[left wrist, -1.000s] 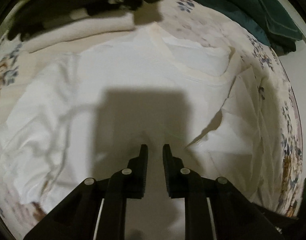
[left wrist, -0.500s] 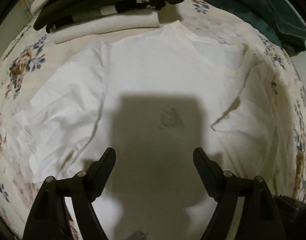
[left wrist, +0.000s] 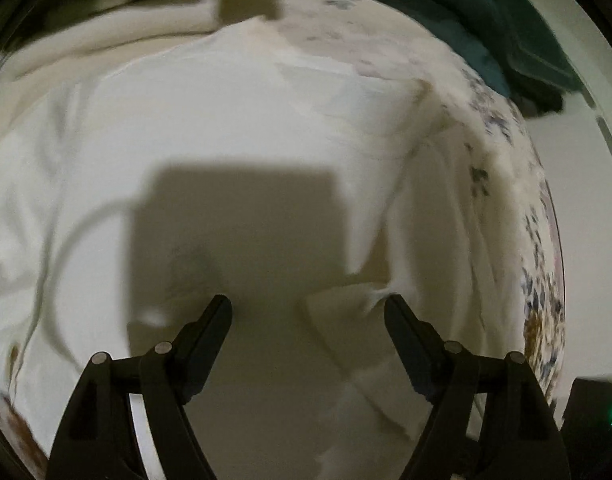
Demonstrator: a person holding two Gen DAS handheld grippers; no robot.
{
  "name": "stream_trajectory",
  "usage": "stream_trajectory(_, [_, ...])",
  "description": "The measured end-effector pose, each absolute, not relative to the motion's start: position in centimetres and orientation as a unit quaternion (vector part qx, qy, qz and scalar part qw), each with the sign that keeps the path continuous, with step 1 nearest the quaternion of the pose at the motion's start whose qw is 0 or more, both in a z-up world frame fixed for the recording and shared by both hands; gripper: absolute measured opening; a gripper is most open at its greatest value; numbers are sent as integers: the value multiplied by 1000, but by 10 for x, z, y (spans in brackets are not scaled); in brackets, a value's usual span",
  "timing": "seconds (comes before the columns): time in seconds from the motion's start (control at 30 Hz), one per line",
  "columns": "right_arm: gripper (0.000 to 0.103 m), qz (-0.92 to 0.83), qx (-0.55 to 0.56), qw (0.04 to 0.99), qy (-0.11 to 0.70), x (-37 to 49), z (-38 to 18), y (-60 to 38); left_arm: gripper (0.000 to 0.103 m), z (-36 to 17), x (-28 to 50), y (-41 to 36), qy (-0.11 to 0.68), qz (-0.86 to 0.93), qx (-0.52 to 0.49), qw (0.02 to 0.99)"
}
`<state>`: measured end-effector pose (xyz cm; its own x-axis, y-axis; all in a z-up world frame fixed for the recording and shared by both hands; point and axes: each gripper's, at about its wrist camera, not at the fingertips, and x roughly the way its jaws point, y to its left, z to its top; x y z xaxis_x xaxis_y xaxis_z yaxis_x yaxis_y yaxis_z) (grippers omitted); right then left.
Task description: Fold small clothes
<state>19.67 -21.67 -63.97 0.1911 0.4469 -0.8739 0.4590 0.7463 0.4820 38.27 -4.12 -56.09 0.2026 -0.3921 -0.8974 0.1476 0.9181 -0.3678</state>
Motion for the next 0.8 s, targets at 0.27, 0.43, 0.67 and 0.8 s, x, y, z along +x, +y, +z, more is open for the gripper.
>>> stream_trajectory(0.27, [50,-32,486,636,598,190,-674,-255,4,-550,375,-37,573,-166,-64,800])
stream_trajectory(0.43, [7,-26,425,645,635,208,-681,-211,8,-560,383,-23,597,-146,-95,783])
stream_trajectory(0.67, [64,-27,367,655,660,215,-658,-201,73,-540,367,37,598,-69,-134,787])
stream_trajectory(0.8, [67,-20,346,659,668,214,-645,-191,76,-524,320,115,585,8,-209,784])
